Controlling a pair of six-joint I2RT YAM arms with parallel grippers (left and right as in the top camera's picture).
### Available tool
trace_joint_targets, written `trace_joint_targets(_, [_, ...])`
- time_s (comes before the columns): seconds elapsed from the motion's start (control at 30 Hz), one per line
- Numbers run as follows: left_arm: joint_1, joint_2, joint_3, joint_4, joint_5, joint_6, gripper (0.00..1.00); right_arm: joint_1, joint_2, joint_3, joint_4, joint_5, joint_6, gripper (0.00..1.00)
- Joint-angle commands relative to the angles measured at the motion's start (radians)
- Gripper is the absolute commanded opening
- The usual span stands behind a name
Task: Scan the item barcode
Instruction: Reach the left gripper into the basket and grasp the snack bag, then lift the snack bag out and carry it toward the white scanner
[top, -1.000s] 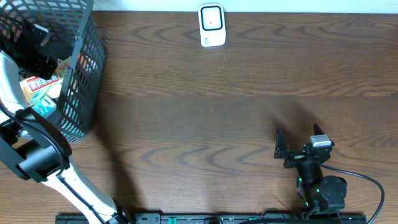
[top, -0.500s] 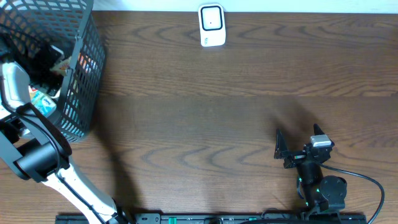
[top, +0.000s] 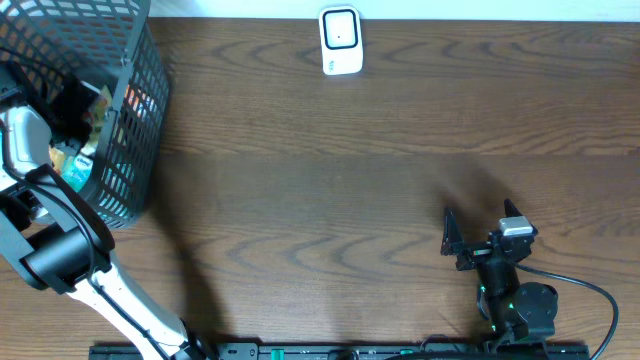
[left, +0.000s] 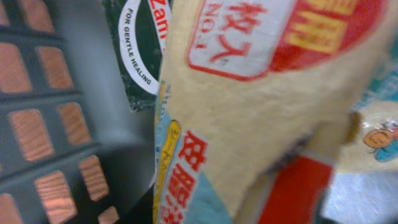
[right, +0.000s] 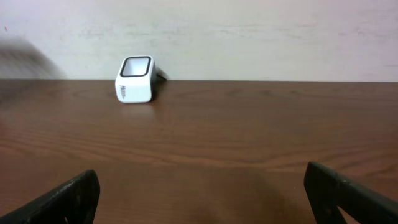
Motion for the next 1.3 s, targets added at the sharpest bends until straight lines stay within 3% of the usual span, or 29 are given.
trace_joint_targets(0.0, [-0.002,-0.064,-0.008,0.039,0.072,-0.127,0.27,-0.002,-0.006,-0.002,-0.005,0.007,-0.011,0.99])
trace_joint_targets(0.23, [-0.002,-0.248,-0.008,0.122,0.269,-0.267,0.21,-0.002,-0.006,-0.002,-0.005,0.007,-0.011,0.99])
trace_joint_targets(0.4, [-0.002,-0.401,-0.008,0.232,0.383,-0.451,0.21,-0.002,-0.006,-0.002,-0.005,0.007,-0.011,0.99])
trace_joint_targets(0.67, [-0.002,-0.612,-0.008,0.411,0.433,-0.954,0.2,-0.002,-0.006,-0.002,-0.004,0.007,-0.011,0.99])
trace_joint_targets(0.8, [-0.026,-0.677,-0.008,0.41,0.434,-1.304,0.21,-0.002,-0.006,-0.002,-0.004,0.007,-0.011,0.99])
trace_joint_targets(0.97, [-0.109,-0.687,-0.009,0.341,0.467,-1.63,0.21,-0.002,-0.006,-0.002,-0.005,0.008,-0.011,0.99])
trace_joint_targets(1.27, [-0.463,-0.602,-0.01,0.229,0.466,-1.674,0.21,-0.002,-0.006,-0.002,-0.004,0.007,-0.011,0.99])
